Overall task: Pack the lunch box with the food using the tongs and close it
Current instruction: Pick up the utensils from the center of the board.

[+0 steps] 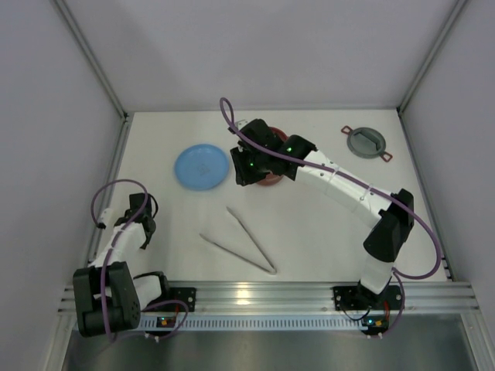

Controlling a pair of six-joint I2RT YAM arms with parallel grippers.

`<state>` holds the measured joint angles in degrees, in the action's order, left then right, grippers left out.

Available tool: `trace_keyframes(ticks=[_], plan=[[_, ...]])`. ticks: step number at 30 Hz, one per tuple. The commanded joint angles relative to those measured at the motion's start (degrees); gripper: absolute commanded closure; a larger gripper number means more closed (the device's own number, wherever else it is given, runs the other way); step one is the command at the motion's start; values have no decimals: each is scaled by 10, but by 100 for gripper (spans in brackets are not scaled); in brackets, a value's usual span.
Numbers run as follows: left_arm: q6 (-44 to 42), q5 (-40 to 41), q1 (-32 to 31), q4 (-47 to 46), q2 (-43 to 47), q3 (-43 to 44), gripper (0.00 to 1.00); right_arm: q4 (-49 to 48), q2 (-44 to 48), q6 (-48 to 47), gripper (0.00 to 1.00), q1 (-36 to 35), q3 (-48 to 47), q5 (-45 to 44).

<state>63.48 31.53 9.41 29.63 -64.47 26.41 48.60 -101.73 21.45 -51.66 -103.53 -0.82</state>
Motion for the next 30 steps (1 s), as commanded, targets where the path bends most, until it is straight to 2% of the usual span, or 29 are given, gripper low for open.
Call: trace_keyframes(ticks=[1,11,20,30], plan=[[2,-45,3,-5,-19,-4,60,7,2,-14,74,-10,-1,-9],[-1,-54,3,-8,-28,0,85,5,2,-22,74,-9,4,-11],[-12,-60,3,-15,-35,2,100,5,2,-22,74,-8,5,-12],[-50,-82,3,-19,-34,29,100,8,5,-26,75,-7,2,-16]])
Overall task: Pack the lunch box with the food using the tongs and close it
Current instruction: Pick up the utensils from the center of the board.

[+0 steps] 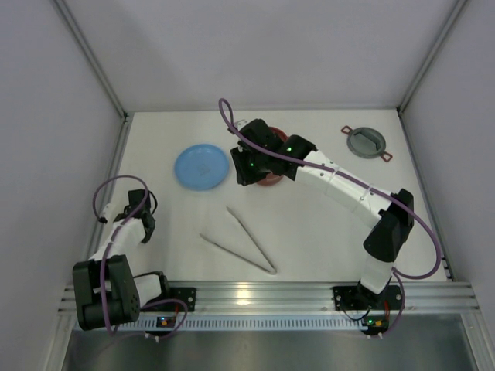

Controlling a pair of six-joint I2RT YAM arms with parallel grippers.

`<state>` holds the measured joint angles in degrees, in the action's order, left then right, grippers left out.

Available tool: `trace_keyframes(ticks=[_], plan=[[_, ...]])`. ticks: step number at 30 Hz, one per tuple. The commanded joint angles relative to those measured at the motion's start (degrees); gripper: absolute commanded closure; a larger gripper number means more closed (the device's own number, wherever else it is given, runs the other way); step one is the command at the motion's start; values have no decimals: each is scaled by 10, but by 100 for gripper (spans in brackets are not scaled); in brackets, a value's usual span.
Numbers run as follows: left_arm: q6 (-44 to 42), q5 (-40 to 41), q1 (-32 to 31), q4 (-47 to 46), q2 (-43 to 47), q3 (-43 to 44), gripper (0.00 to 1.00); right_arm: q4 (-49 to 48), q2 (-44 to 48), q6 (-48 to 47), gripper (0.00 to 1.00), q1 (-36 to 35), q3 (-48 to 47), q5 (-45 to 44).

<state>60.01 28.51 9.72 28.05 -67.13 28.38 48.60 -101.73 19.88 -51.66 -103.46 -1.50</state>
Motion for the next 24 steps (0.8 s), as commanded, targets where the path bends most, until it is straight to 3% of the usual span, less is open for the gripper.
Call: trace_keyframes(ticks=[1,12,24], plan=[[-19,-56,0,-2,-5,19,100,9,6,-10,74,-7,1,-9],[-37,-72,-22,14,-3,68,100,-5,29,-16,75,0,23,-11],[-34,-36,-151,48,-56,182,100,-23,77,-12,74,11,62,-32]])
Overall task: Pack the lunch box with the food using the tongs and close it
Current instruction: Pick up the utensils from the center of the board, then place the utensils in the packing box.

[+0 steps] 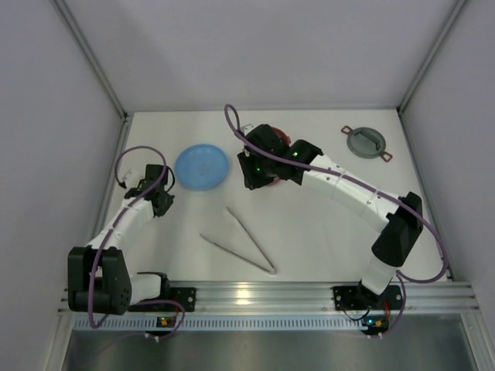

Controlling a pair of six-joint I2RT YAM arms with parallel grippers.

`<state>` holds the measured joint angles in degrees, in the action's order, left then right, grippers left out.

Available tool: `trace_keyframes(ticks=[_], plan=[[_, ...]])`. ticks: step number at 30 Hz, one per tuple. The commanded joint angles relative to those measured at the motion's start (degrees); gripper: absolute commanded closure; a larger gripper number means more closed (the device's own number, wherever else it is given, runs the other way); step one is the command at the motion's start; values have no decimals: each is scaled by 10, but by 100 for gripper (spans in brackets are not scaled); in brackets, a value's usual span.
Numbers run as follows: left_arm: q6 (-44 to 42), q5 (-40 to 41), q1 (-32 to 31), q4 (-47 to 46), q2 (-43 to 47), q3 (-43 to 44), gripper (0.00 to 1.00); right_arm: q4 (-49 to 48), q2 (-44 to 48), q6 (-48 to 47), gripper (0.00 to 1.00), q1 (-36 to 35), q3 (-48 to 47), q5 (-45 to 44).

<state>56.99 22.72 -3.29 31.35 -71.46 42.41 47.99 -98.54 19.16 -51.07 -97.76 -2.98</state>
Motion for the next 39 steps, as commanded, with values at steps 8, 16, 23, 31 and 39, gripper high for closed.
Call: trace_keyframes(ticks=[8,16,23,31,39], plan=[[-16,50,-110,43,-71,168,100,-9,89,0,73,33,12,-57],[-36,63,-198,75,-164,353,100,-10,153,27,72,101,42,-79],[-84,54,-266,86,-254,503,100,-18,212,39,71,164,92,-89],[-144,2,-311,76,-357,627,100,-18,251,35,70,208,121,-88],[-189,-47,-351,72,-437,727,100,-18,261,33,70,225,133,-87]])
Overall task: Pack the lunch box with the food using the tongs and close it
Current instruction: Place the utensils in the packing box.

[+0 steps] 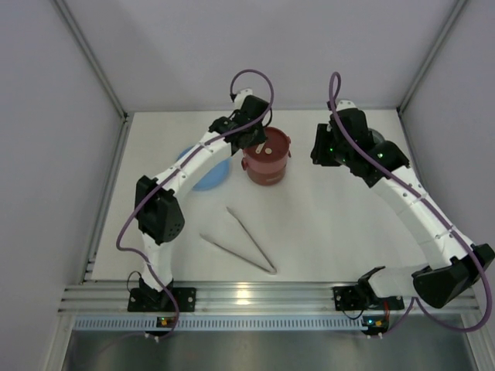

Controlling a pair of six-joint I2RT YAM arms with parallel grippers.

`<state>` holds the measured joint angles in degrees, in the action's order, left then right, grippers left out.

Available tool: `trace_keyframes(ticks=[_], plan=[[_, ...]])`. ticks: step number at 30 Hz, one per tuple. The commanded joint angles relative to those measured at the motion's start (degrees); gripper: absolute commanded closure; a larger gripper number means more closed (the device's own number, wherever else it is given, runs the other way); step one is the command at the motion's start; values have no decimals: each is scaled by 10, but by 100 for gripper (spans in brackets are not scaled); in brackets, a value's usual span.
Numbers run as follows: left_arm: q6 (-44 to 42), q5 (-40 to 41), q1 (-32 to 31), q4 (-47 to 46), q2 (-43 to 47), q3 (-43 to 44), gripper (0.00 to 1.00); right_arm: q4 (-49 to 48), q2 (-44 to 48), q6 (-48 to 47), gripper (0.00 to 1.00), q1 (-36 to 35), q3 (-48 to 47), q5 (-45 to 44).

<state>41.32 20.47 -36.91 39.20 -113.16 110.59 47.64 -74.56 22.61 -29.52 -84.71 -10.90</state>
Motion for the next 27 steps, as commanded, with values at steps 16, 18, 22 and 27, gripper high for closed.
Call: trace_keyframes(ticks=[16,18,22,27], plan=[[-41,-54,-42,28,-69,103,100,-21,21,-1,70,19,13,7],[-39,-56,-42,36,-68,101,100,-23,20,1,70,20,16,9],[-38,-61,-45,38,-65,96,100,-24,19,2,70,20,17,14],[-34,-63,-47,37,-58,82,100,-25,20,3,70,20,20,18]])
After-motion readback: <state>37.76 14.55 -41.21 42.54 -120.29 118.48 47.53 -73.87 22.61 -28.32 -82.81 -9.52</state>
